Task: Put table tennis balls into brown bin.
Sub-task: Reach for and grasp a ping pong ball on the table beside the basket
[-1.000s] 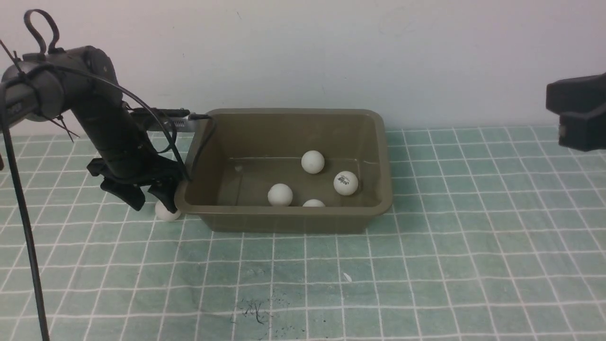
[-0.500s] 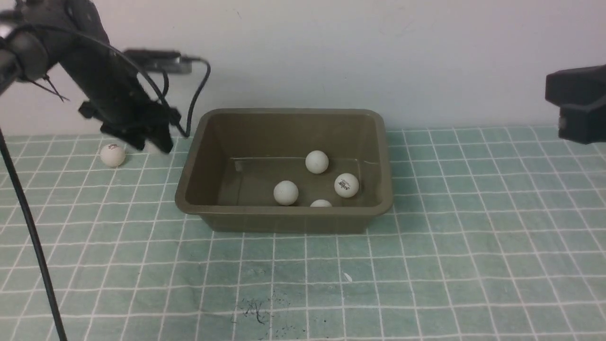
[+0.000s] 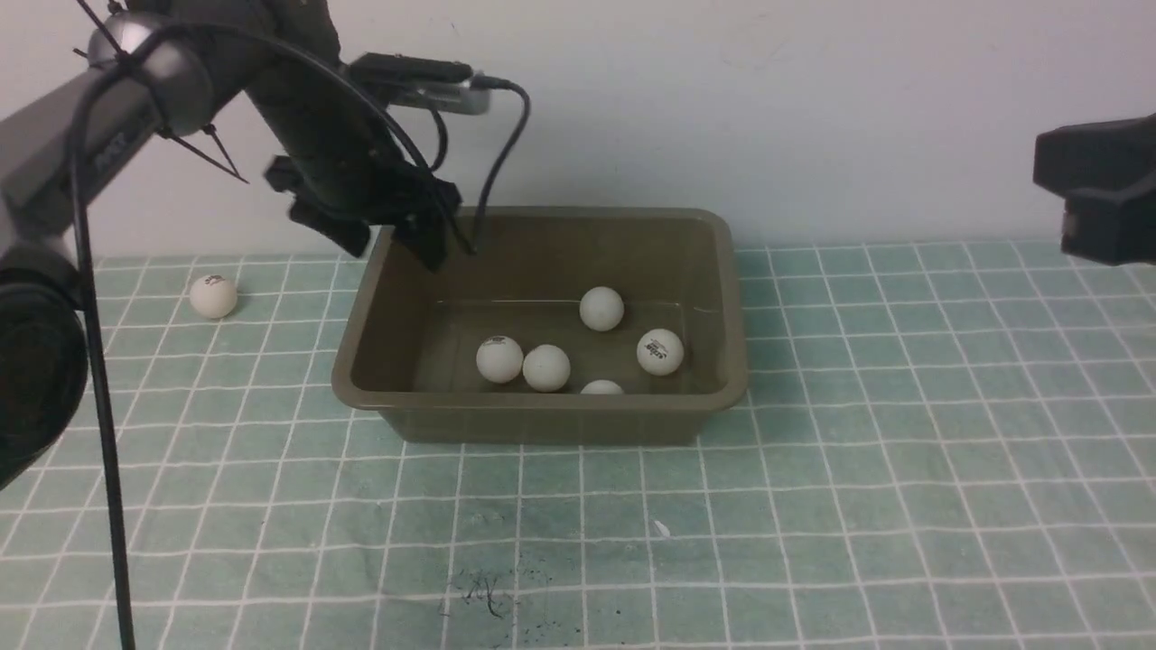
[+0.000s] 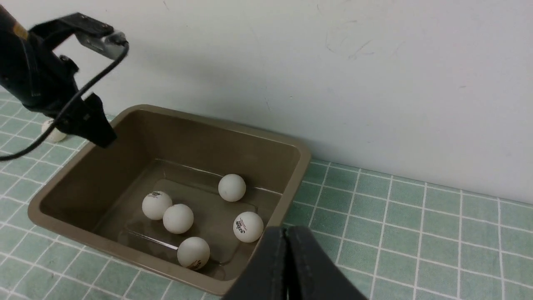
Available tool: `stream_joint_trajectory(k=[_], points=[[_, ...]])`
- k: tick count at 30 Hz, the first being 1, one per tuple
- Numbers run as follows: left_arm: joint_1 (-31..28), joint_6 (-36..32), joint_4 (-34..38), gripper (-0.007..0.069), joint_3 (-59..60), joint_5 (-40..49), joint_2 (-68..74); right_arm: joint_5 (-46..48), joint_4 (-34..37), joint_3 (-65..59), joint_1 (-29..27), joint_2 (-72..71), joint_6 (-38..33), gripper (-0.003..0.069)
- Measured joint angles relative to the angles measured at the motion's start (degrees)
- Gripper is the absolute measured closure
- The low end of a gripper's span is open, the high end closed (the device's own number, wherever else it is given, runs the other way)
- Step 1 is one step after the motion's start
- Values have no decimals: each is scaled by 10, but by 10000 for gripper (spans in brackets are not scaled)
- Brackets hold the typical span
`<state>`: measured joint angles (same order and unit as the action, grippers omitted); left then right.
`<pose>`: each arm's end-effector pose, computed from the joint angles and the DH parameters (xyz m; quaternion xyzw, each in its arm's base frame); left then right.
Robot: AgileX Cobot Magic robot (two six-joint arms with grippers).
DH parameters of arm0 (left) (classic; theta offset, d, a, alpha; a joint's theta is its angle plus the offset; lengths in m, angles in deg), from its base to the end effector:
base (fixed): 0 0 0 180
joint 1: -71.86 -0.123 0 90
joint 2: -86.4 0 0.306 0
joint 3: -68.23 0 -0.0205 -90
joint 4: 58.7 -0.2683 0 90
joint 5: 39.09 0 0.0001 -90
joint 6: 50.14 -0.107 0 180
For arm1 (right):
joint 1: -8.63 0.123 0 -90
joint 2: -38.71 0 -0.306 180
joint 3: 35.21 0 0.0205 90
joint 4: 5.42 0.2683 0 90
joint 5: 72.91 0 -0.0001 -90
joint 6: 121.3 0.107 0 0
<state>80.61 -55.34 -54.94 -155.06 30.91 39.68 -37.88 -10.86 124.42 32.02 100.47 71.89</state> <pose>0.5076 -0.0848 0.2660 0.1139 0.9777 -0.0377 0.1726 0.1981 0.0793 0.4010 -0.0947 0.8473 0.1221 0.5081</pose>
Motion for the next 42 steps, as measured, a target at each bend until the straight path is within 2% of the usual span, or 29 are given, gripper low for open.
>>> stream_joint_trajectory(k=[1,2,3,4,7,10,15,16,17,20,24,26,28,30,35,39,42], points=[[-5,5,-4,193,-1,0,-1,0,0,0,0,0,0,673],[-34,38,-28,388,-4,-2,-1,0,0,0,0,0,0,673],[-37,38,-29,410,-4,-3,-1,0,0,0,0,0,0,673],[-68,52,-32,534,-4,-13,1,0,0,0,0,0,0,673],[-118,49,-28,610,-4,-50,11,0,0,0,0,0,0,673],[-142,31,-21,601,-4,-86,26,0,0,0,0,0,0,673],[-158,13,-14,449,-4,-133,67,0,0,0,0,0,4,673],[-159,11,-13,396,-4,-145,79,0,0,0,0,0,5,673],[-159,10,-13,305,-4,-164,91,0,0,0,0,0,5,673],[-159,10,-20,143,-4,-199,116,-2,0,0,0,0,5,673],[-159,10,-38,58,-4,-219,140,-2,0,0,0,0,5,673],[-159,11,-45,65,-4,-225,152,-2,0,0,0,0,5,673],[-159,17,-44,158,-4,-225,161,-2,0,0,0,-3,5,673],[-159,22,-46,292,-4,-220,159,-2,0,0,0,-8,5,673],[-159,25,-28,279,-22,-136,129,34,-9,0,0,-43,8,673],[-147,-28,80,279,-38,-40,58,96,-29,-1,0,-87,25,673],[-97,-91,180,279,-45,-4,19,149,-84,-22,0,-160,83,672]])
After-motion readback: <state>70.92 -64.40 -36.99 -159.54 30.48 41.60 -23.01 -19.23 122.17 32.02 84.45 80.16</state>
